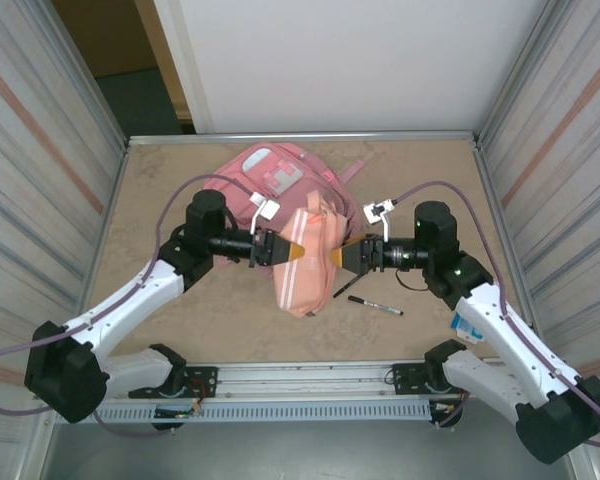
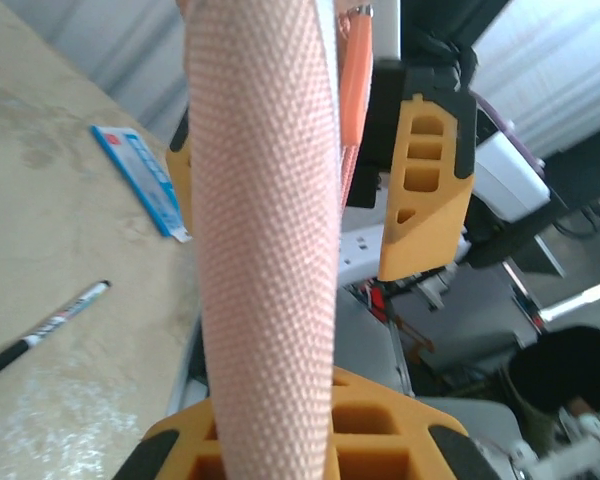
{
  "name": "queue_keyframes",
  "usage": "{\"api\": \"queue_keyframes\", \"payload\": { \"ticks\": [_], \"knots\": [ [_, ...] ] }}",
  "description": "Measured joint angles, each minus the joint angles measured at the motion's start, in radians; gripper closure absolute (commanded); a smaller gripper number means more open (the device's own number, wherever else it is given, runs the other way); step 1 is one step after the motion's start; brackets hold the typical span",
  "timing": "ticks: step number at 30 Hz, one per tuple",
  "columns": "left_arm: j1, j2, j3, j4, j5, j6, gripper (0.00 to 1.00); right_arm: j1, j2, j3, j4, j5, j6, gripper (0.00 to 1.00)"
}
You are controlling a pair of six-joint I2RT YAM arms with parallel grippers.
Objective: Pack the student bag
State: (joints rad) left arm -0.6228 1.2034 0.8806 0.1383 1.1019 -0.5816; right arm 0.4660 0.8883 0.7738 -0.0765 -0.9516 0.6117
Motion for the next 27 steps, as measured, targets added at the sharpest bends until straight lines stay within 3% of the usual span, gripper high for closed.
{"api": "queue_keyframes", "payload": {
  "ticks": [2, 3, 5, 7, 9, 16, 19, 23, 27],
  "knots": [
    [-0.023, 0.01, 0.01, -0.003, 0.006, 0.014, 0.99, 0.006, -0.013, 0.003, 0.015, -0.014, -0.019, 0.95],
    [-0.029, 0.011, 0.01, -0.003, 0.006, 0.021, 0.84, 0.006, -0.022, 0.007, 0.012, -0.021, -0.034, 1.0],
    [-0.031, 0.014, 0.018, -0.021, -0.004, 0.034, 0.75, 0.006, -0.039, 0.018, -0.003, -0.03, -0.055, 1.0],
    [-0.031, 0.015, 0.038, -0.073, -0.038, 0.059, 0.56, 0.006, -0.064, 0.024, -0.023, -0.011, -0.076, 1.0],
    [-0.031, 0.013, 0.053, -0.119, -0.086, 0.094, 0.5, 0.005, -0.094, 0.036, -0.071, 0.058, -0.099, 1.0],
    [-0.034, 0.017, 0.056, -0.301, -0.34, 0.248, 0.44, -0.028, -0.17, 0.074, -0.281, 0.501, -0.115, 1.0],
    [-0.091, 0.06, 0.067, -0.329, -0.548, 0.348, 0.35, -0.035, -0.184, 0.1, -0.389, 0.714, -0.114, 1.0],
    [-0.206, 0.203, 0.166, -0.391, -0.808, 0.502, 0.37, -0.035, -0.2, 0.149, -0.506, 0.939, -0.106, 1.0],
    [-0.203, 0.392, 0.323, -0.423, -1.012, 0.597, 0.37, -0.035, -0.265, 0.156, -0.585, 1.063, -0.103, 1.0]
  ]
}}
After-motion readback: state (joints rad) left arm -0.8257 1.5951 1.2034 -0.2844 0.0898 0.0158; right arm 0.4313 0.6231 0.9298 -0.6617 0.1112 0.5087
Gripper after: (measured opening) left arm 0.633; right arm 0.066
